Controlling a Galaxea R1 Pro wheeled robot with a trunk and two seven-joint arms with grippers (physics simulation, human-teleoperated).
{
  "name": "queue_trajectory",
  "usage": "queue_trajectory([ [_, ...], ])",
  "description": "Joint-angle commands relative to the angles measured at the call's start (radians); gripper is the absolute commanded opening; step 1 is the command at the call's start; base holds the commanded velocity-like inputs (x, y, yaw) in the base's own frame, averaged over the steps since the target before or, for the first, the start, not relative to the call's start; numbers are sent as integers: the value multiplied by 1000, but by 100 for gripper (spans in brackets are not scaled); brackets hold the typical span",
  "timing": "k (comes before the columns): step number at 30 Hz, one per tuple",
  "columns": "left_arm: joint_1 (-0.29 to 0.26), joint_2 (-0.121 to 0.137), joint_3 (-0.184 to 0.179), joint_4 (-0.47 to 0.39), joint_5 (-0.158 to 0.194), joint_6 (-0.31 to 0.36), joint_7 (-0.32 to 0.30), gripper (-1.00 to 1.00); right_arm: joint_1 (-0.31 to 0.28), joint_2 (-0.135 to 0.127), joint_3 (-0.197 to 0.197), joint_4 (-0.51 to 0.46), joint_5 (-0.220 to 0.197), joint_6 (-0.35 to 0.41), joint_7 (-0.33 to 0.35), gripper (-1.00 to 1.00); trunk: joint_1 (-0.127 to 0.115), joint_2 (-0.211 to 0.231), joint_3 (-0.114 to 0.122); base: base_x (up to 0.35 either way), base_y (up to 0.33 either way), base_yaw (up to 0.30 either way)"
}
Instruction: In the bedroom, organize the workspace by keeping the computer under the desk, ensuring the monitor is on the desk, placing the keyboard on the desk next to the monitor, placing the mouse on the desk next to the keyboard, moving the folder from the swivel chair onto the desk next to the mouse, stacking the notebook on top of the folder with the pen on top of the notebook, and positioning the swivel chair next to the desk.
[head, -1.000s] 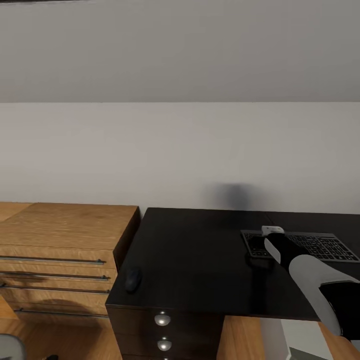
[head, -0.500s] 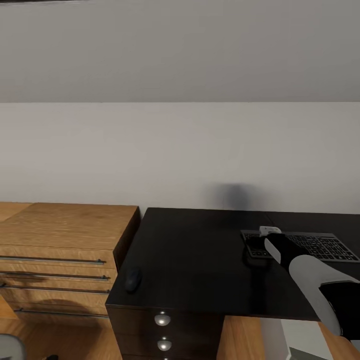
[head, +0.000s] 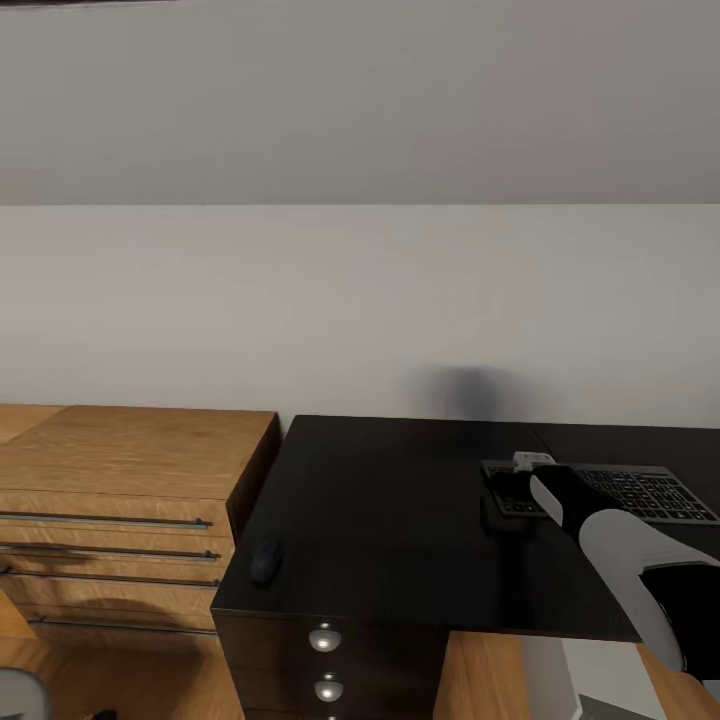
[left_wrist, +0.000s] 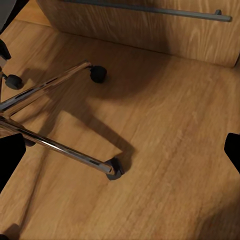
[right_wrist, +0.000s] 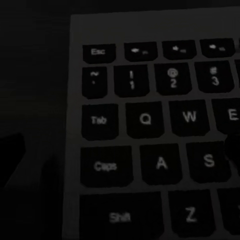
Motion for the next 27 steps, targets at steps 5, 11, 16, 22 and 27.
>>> queue_trajectory([
  [5, 0, 0, -9, -1, 2, 0, 8, 100, 1, -1, 2, 42, -30, 31, 23, 100, 0, 0, -1, 0, 0, 0],
  [11, 0, 0, -9, -1, 2, 0, 8, 100, 1, -1, 0, 42, -32, 72, 25, 100, 0, 0, -1, -129, 0, 0],
  [16, 0, 0, -9, -1, 2, 0, 8, 100, 1, -1, 0, 42, -32, 72, 24, 100, 0, 0, -1, -78, 0, 0],
  [22, 0, 0, -9, -1, 2, 0, 8, 100, 1, -1, 0, 42, -31, 72, 24, 100, 0, 0, -1, -167, 0, 0],
  [27, 0, 0, -9, -1, 2, 0, 8, 100, 1, -1, 0, 42, -31, 72, 24, 100, 0, 0, -1, -78, 0, 0],
])
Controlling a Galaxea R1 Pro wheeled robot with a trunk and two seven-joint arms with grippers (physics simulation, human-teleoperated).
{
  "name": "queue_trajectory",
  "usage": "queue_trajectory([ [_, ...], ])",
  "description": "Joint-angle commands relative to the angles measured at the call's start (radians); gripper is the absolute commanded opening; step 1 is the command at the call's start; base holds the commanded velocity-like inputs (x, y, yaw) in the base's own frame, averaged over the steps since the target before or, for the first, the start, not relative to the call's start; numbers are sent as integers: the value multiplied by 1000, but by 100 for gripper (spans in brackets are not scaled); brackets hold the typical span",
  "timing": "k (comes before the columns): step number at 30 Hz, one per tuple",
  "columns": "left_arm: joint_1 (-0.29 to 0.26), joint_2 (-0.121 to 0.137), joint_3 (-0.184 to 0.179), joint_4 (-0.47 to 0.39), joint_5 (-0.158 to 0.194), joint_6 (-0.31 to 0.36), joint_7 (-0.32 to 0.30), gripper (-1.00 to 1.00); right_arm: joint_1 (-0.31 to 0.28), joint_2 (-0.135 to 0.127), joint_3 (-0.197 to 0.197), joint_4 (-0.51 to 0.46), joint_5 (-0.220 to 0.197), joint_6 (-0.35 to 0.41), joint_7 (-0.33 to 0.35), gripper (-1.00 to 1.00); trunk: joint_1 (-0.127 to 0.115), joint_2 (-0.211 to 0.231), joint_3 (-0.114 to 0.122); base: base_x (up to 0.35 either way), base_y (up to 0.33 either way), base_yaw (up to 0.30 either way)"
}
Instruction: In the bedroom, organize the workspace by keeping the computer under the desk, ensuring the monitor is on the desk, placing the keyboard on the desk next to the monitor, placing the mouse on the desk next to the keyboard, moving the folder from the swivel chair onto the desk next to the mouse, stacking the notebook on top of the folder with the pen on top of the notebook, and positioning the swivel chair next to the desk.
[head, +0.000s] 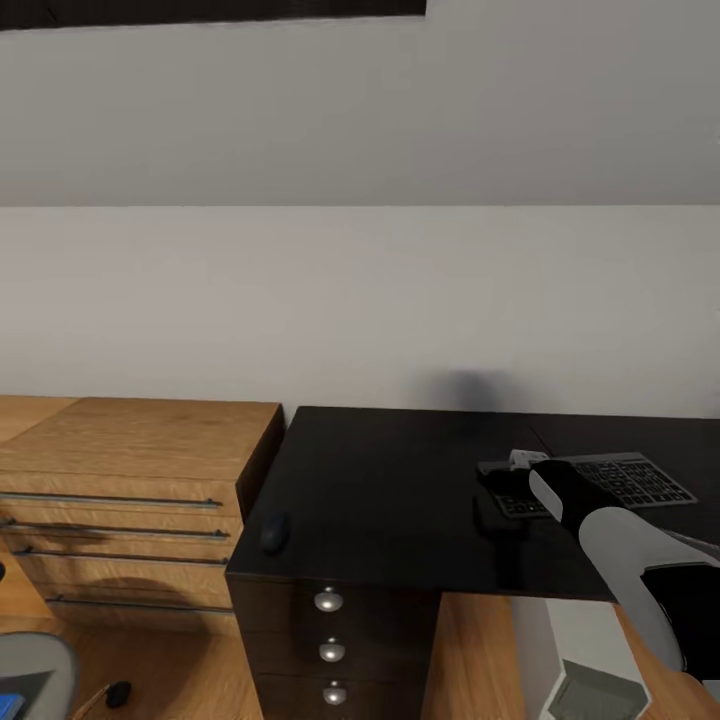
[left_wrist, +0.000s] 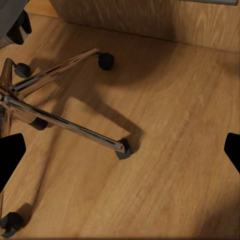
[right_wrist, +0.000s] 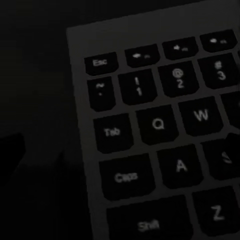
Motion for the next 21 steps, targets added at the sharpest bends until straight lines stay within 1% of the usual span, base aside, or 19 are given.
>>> queue_trajectory([
  [1, 0, 0, -8, -1, 2, 0, 8, 100, 0, -1, 8, 76, -8, 5, 0, 100, 0, 0, -1, -21, 0, 0],
  [4, 0, 0, -8, -1, 2, 0, 8, 100, 0, -1, 9, 76, -8, 5, 0, 100, 0, 0, -1, -87, 0, 0],
  [8, 0, 0, -8, -1, 2, 0, 8, 100, 0, -1, 9, 76, -8, 5, 0, 100, 0, 0, -1, -220, 0, 0],
  [13, 0, 0, -8, -1, 2, 0, 8, 100, 0, -1, 9, 76, -8, 5, 0, 100, 0, 0, -1, -70, 0, 0],
  [17, 0, -1, -8, -1, 2, 0, 8, 100, 0, -1, 9, 76, -8, 5, 0, 100, 0, 0, -1, -215, 0, 0],
  [21, 0, -1, -8, -1, 2, 0, 8, 100, 0, -1, 10, 76, -8, 4, 0, 100, 0, 0, -1, -62, 0, 0],
])
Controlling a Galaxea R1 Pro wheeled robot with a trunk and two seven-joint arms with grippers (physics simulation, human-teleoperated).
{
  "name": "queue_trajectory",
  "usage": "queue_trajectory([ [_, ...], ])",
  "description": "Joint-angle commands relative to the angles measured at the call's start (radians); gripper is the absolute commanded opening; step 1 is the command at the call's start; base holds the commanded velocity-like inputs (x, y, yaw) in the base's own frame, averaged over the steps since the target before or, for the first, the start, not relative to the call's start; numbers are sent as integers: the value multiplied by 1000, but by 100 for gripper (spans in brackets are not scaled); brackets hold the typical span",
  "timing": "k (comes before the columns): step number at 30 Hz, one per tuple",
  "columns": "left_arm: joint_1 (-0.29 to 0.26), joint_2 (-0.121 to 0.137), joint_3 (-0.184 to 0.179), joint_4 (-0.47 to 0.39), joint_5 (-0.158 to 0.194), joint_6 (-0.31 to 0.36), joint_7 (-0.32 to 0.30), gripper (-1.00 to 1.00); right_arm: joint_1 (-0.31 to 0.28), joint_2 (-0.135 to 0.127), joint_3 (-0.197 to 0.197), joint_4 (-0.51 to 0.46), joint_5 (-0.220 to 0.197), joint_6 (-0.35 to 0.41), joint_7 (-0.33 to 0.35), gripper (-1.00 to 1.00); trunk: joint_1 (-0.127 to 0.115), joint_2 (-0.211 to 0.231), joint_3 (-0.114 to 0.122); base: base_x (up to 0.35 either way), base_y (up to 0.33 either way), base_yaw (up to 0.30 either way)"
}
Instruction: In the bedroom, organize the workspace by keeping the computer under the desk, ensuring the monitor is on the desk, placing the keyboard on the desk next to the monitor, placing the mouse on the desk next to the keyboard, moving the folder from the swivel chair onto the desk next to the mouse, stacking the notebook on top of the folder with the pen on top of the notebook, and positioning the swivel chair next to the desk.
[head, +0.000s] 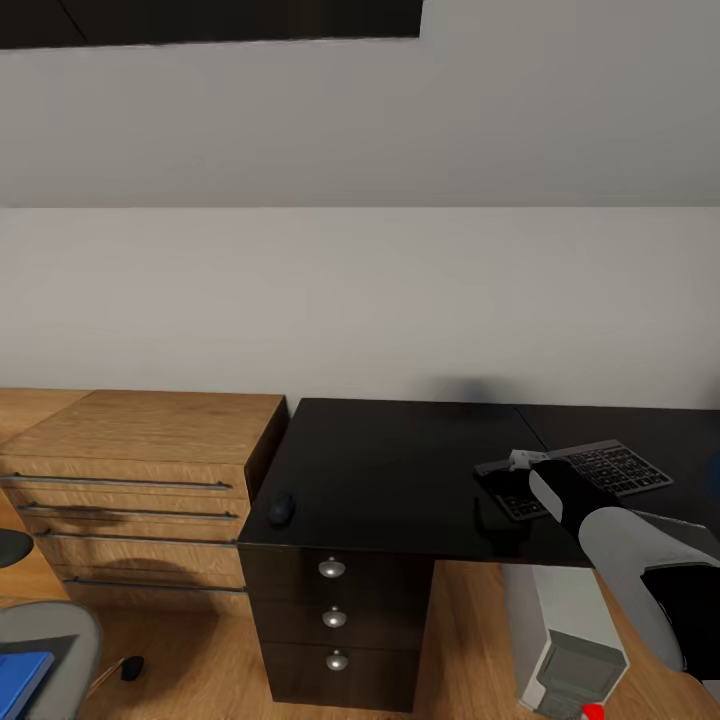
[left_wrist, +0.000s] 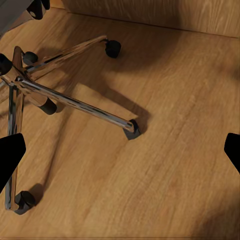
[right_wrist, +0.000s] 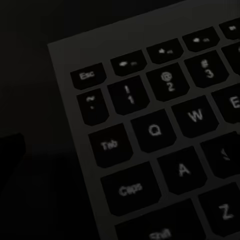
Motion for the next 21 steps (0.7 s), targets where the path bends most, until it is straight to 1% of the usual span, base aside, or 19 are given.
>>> queue_trajectory([
  [1, 0, 0, -8, -1, 2, 0, 8, 100, 0, -1, 8, 75, -10, 4, 0, 100, 0, 0, -1, -16, 0, 0],
  [4, 0, 0, -8, -1, 2, 0, 8, 100, 0, -1, 8, 75, -10, 4, 0, 100, 0, 0, -1, -40, 71, 0],
  [10, 0, 0, -8, -1, 2, 0, 8, 100, 0, -1, 8, 74, -10, 4, 0, 100, 0, 0, -1, -70, 197, 0],
  [18, 0, 0, -8, -1, 2, 0, 8, 100, 0, -1, 8, 74, -10, 3, 0, 100, 0, 0, -1, -6, 26, 0],
  [21, 0, 0, -8, -1, 2, 0, 8, 100, 0, -1, 8, 74, -10, 3, 0, 100, 0, 0, -1, -1, 104, 0],
])
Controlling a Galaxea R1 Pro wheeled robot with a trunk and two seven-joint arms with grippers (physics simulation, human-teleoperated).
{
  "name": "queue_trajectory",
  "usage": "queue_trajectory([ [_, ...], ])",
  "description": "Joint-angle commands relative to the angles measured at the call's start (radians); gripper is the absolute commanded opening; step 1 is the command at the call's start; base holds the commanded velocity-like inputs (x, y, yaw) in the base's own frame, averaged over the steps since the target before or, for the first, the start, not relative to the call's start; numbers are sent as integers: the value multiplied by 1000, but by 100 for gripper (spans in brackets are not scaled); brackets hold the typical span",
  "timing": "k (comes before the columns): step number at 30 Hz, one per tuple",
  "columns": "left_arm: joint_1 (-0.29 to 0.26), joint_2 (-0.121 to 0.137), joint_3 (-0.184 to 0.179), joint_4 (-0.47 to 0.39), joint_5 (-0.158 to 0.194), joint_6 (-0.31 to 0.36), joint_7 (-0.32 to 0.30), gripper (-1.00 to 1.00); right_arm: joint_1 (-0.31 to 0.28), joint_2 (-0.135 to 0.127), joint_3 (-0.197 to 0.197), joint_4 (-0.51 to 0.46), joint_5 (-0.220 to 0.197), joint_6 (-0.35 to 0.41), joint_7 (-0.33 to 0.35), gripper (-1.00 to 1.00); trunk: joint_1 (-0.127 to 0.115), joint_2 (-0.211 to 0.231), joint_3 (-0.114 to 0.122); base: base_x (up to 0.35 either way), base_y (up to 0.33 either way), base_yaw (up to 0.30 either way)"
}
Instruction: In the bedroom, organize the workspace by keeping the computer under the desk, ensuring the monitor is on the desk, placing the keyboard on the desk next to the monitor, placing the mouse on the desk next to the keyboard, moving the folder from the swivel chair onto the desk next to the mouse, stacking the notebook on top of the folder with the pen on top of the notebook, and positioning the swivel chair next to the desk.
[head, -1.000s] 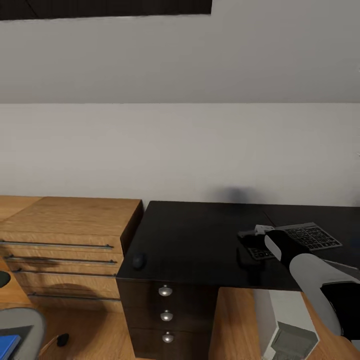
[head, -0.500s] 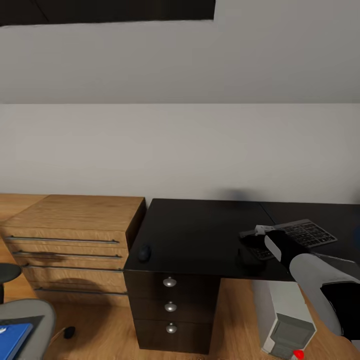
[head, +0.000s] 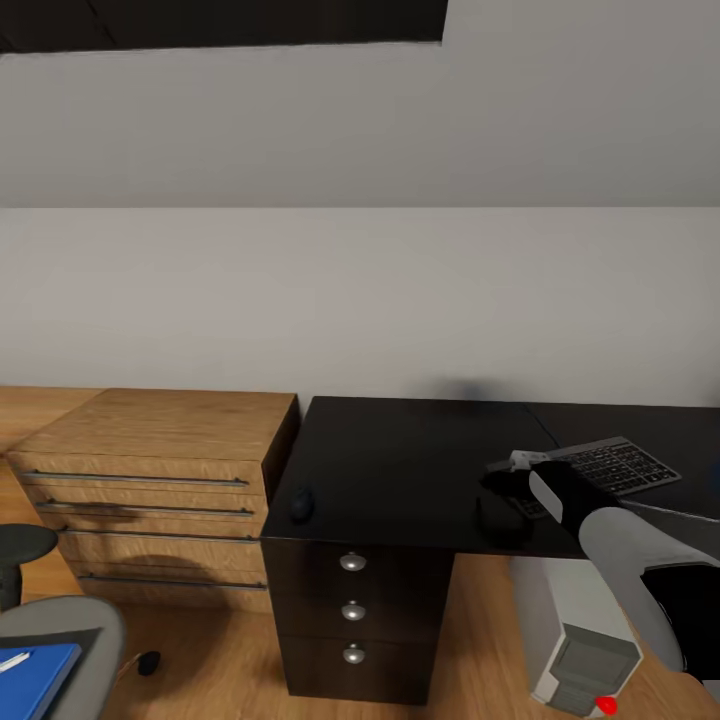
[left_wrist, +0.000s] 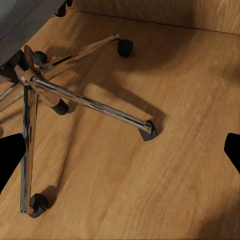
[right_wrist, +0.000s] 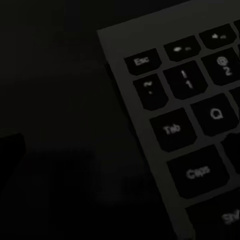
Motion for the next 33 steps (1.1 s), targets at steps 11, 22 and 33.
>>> queue_trajectory([
  [11, 0, 0, -9, -1, 2, 0, 8, 100, 0, -1, 5, 70, -23, 5, 2, 100, 0, 0, -1, 0, 78, 0],
  [22, 0, 0, -9, -1, 2, 0, 8, 100, 0, -1, 5, 70, -22, 5, 3, 100, 0, 0, -1, 0, 3, 0],
  [33, 0, -1, -9, -1, 2, 0, 8, 100, 0, -1, 5, 69, -21, 0, 3, 100, 0, 0, -1, 0, 0, 0],
])
